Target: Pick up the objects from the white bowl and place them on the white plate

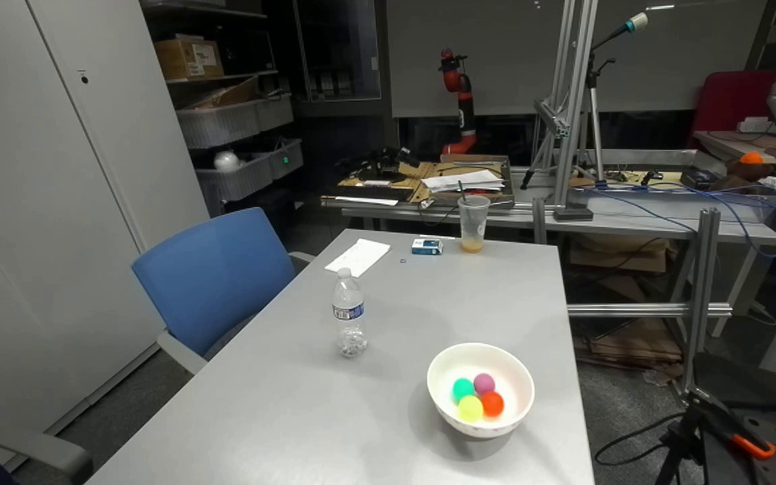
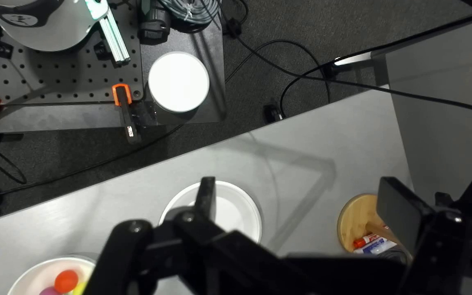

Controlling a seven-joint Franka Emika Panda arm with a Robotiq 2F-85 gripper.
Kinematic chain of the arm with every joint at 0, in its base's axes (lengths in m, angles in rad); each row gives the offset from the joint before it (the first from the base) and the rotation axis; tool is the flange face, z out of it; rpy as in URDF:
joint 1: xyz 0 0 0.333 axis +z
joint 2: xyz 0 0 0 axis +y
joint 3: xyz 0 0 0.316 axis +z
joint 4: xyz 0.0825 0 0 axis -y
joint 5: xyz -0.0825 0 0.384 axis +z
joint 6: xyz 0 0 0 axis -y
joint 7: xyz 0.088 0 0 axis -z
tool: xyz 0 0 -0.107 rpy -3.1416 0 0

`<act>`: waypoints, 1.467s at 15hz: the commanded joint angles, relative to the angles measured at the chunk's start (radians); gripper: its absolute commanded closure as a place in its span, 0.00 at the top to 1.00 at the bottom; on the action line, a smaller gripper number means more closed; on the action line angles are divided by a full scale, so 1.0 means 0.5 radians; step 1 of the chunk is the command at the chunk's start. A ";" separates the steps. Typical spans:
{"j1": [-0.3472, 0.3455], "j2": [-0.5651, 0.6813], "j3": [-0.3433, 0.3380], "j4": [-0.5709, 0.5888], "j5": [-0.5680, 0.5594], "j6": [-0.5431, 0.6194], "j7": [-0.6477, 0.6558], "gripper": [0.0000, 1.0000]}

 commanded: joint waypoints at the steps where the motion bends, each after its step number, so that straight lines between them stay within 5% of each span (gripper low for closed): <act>1: -0.112 -0.009 0.080 0.007 0.031 -0.021 -0.037 1.00; 12: -0.267 -0.045 0.247 -0.012 -0.189 0.085 0.096 1.00; 22: -0.253 -0.005 0.228 0.005 -0.173 0.045 0.063 1.00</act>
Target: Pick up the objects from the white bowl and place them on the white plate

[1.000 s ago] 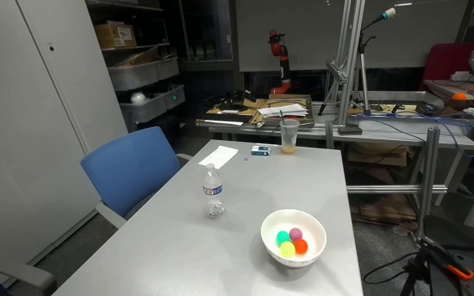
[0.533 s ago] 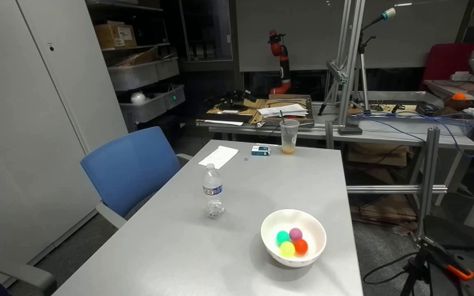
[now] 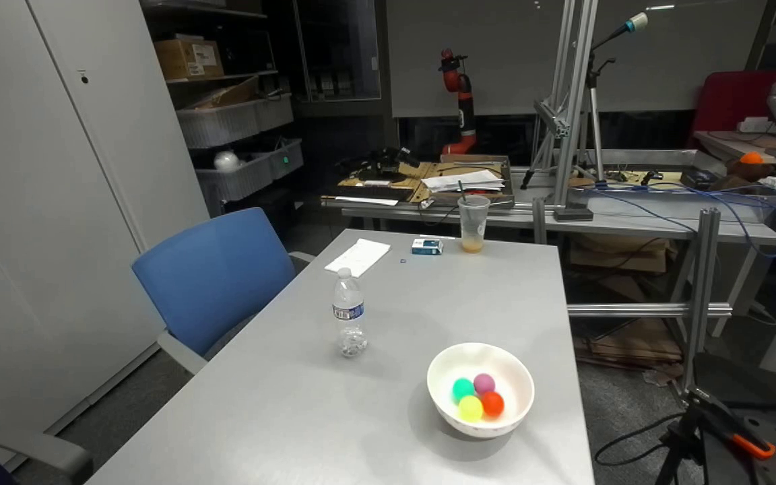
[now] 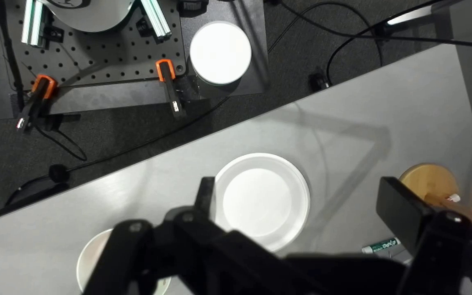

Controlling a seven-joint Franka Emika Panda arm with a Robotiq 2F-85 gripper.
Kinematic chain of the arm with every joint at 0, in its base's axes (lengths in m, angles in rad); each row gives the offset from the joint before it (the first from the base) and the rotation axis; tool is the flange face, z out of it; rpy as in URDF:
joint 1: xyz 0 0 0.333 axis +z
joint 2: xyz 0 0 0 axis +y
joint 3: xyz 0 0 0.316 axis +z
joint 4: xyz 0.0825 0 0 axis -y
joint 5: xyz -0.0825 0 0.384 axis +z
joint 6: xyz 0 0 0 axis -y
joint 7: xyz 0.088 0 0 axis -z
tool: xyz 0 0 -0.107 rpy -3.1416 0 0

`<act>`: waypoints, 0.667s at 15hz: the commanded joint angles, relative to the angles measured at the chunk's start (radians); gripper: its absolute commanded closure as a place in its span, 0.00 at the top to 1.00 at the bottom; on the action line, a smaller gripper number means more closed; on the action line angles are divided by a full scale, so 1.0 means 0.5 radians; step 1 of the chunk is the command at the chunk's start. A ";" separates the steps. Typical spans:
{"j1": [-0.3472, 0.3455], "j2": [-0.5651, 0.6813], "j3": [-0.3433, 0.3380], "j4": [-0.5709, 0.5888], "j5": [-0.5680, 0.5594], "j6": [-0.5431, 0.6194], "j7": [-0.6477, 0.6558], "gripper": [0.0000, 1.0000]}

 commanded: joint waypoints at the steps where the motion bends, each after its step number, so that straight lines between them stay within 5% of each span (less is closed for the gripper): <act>1: -0.028 -0.002 0.019 0.005 0.010 -0.009 -0.012 1.00; 8: -0.020 0.004 0.008 0.004 0.045 -0.022 -0.011 1.00; 9: -0.049 0.237 0.027 0.400 -0.007 -0.171 0.072 1.00; 10: -0.061 0.254 0.028 0.435 -0.039 -0.166 0.072 1.00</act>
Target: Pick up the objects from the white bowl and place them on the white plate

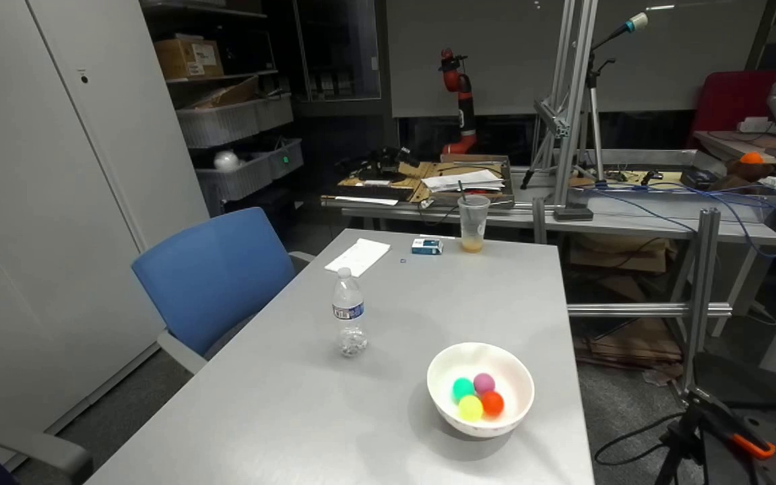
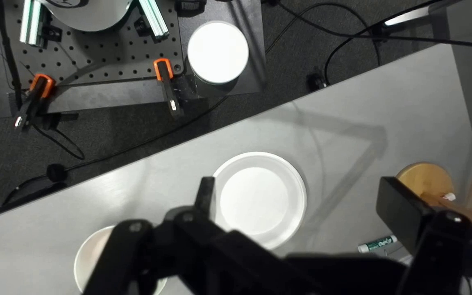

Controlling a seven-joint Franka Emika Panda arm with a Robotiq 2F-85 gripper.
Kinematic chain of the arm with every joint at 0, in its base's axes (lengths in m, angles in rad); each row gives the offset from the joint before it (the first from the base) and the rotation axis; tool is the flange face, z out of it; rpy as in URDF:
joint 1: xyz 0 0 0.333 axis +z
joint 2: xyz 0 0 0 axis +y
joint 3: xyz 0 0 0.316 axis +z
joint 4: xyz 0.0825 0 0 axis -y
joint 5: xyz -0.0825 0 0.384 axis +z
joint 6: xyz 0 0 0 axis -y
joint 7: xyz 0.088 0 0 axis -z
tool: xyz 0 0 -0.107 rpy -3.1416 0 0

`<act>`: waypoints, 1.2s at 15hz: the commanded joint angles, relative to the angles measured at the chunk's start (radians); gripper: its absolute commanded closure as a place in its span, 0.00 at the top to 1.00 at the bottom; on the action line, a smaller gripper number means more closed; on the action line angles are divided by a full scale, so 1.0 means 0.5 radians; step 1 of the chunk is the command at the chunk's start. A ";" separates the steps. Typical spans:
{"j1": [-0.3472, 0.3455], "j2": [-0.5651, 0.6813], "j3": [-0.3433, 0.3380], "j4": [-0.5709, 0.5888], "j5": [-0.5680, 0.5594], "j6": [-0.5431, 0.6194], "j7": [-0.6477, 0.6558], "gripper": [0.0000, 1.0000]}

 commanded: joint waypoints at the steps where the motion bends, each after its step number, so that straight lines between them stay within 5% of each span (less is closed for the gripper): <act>1: -0.077 0.264 0.029 0.493 -0.077 -0.151 0.089 1.00; 6: -0.177 0.541 -0.013 1.055 -0.284 -0.190 0.193 1.00; 7: -0.127 0.362 -0.007 0.766 -0.221 -0.054 0.133 1.00; 15: -0.167 0.551 -0.010 1.000 -0.303 -0.094 0.172 1.00; 18: -0.202 0.555 -0.010 0.799 -0.410 0.056 0.209 1.00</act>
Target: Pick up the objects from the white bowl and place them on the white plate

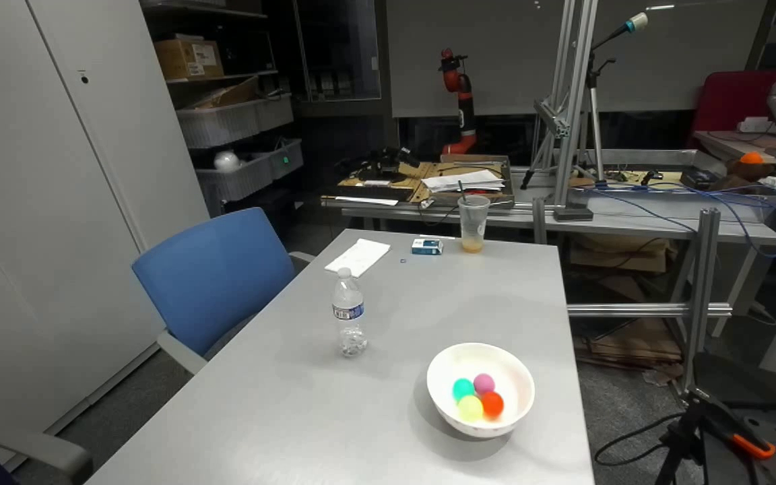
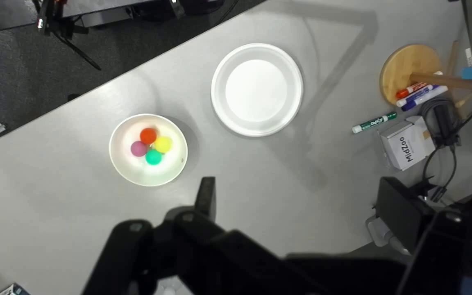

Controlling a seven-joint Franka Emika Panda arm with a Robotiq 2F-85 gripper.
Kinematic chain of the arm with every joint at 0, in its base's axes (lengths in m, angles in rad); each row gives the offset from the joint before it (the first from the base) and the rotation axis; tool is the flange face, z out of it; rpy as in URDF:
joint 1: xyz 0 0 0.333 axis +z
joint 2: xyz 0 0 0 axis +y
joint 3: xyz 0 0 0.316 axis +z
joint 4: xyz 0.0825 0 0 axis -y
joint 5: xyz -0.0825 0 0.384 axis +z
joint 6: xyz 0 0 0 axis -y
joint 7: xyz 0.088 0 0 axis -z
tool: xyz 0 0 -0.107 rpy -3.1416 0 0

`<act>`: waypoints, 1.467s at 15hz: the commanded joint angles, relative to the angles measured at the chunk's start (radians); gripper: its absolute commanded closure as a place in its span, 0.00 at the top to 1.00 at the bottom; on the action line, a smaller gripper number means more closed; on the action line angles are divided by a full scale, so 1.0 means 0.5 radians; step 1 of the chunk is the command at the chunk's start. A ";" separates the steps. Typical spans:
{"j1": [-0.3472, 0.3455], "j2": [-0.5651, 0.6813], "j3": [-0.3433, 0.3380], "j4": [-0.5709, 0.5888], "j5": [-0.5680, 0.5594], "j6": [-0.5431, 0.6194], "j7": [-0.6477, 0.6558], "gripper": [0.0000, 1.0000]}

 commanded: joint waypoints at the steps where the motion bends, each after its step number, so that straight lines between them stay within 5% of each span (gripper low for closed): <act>1: -0.039 0.012 0.000 -0.233 -0.140 0.185 0.063 1.00; 7: -0.090 -0.043 -0.093 -0.790 -0.226 0.447 0.108 1.00; 17: -0.097 0.008 -0.101 -0.849 -0.227 0.370 0.288 1.00; 22: -0.129 0.136 -0.118 -0.981 -0.326 0.723 0.262 1.00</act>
